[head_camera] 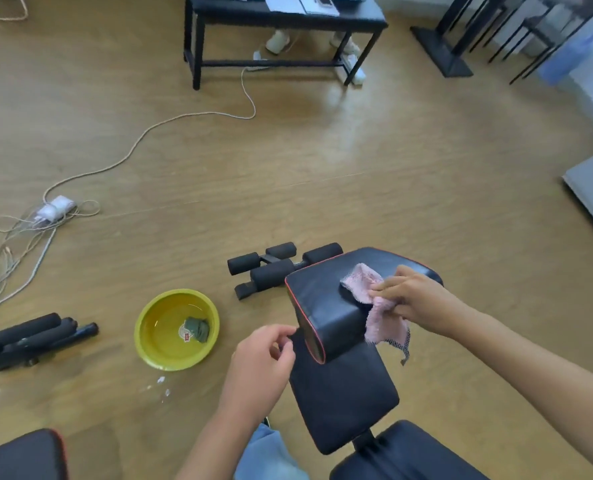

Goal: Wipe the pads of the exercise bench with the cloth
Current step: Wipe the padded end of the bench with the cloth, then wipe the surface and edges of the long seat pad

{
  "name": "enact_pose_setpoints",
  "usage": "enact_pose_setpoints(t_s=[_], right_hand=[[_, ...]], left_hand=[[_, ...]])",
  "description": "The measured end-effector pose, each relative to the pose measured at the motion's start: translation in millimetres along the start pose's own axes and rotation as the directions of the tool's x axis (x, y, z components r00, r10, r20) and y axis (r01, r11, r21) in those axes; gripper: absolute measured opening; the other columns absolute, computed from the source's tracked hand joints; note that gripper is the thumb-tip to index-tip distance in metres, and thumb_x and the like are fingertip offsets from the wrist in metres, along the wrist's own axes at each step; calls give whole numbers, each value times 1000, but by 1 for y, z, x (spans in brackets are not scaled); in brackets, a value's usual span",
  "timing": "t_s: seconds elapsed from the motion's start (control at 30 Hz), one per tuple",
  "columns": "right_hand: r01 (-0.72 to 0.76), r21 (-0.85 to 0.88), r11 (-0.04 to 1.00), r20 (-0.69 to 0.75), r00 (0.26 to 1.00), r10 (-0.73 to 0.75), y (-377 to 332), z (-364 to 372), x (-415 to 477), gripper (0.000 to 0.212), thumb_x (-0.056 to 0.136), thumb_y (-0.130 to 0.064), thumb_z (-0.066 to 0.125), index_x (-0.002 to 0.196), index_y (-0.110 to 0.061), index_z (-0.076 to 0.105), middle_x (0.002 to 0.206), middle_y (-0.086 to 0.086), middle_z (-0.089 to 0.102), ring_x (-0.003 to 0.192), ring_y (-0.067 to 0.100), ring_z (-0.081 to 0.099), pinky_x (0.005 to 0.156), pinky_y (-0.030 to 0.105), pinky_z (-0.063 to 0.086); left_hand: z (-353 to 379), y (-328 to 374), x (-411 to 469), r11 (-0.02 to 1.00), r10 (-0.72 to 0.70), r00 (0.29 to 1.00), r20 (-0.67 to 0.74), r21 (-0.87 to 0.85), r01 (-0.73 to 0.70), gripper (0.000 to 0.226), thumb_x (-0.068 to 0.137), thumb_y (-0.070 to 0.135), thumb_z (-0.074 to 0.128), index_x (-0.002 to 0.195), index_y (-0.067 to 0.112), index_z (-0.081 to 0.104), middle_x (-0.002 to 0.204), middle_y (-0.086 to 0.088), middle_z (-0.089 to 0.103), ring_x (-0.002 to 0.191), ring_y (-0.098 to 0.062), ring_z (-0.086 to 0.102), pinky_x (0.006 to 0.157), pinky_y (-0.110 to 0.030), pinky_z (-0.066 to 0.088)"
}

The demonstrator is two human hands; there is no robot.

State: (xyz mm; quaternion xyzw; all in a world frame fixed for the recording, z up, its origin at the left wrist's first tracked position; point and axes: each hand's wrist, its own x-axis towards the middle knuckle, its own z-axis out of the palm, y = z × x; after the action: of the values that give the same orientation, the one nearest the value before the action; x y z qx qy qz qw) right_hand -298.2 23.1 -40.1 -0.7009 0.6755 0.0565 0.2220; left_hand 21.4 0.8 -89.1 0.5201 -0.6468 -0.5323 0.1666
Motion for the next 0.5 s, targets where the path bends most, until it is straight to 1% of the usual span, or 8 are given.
enact_pose_setpoints(t_s=[0.03,0.1,0.17,0.27,0.33,0.37,0.43,0.5], right_hand=[[-7,21,1000,-76,997,8,-10,1,2,16,83,-12,60,72,-24,60,70,-17,56,84,14,42,70,32,45],[28,50,998,-174,985,-19,-45,10,14,16,79,-11,60,67,-21,56,68,-17,53,86,13,45,70,31,44],[114,80,990,-204,974,-96,-96,30,32,11,82,-7,68,84,-18,71,88,-18,64,96,12,53,79,31,46],[265,195,944,-214,951,-223,-195,75,66,36,80,7,74,104,-20,76,108,-19,70,108,1,60,87,19,48],[382,258,888,-194,920,-340,-264,114,93,31,83,-4,73,106,-25,75,110,-22,69,108,-11,59,86,5,43],[420,284,862,-153,907,-392,-295,136,106,27,84,-12,71,105,-28,74,109,-24,69,105,-9,61,85,5,43],[477,300,826,-44,872,-487,-354,187,134,12,89,-22,66,99,-24,72,95,-16,71,91,7,65,79,24,52],[529,311,789,14,828,-561,-406,241,157,17,89,-31,56,77,-21,63,72,-10,60,72,16,56,65,39,49]], left_hand=[[-7,-12,-4,1000,-9,1000,-9,-12,9,23,90,21,59,102,37,70,89,22,67,81,-5,64,73,-27,56],[-26,-45,-14,999,-39,998,-41,-23,38,22,90,23,58,103,38,69,90,22,66,82,-4,64,74,-27,56],[-49,-90,-30,996,-88,991,-96,-22,86,22,90,25,57,104,37,69,91,21,66,83,-3,63,76,-27,56],[-95,-167,-69,980,-198,954,-226,-35,195,18,94,27,56,99,35,71,90,21,68,83,-2,63,75,-25,54],[-128,-219,-102,964,-252,911,-327,-1,266,17,95,30,56,99,35,71,89,20,68,82,-2,63,75,-26,54],[-144,-245,-119,953,-281,889,-362,6,304,16,94,31,57,99,34,72,89,19,68,81,-3,63,75,-27,54],[-175,-294,-153,926,-343,845,-409,3,378,15,93,32,60,102,34,72,90,18,68,83,-4,63,78,-27,54],[-201,-341,-185,901,-385,801,-458,2,434,17,90,33,64,105,34,71,92,19,68,86,-4,64,81,-26,54]])
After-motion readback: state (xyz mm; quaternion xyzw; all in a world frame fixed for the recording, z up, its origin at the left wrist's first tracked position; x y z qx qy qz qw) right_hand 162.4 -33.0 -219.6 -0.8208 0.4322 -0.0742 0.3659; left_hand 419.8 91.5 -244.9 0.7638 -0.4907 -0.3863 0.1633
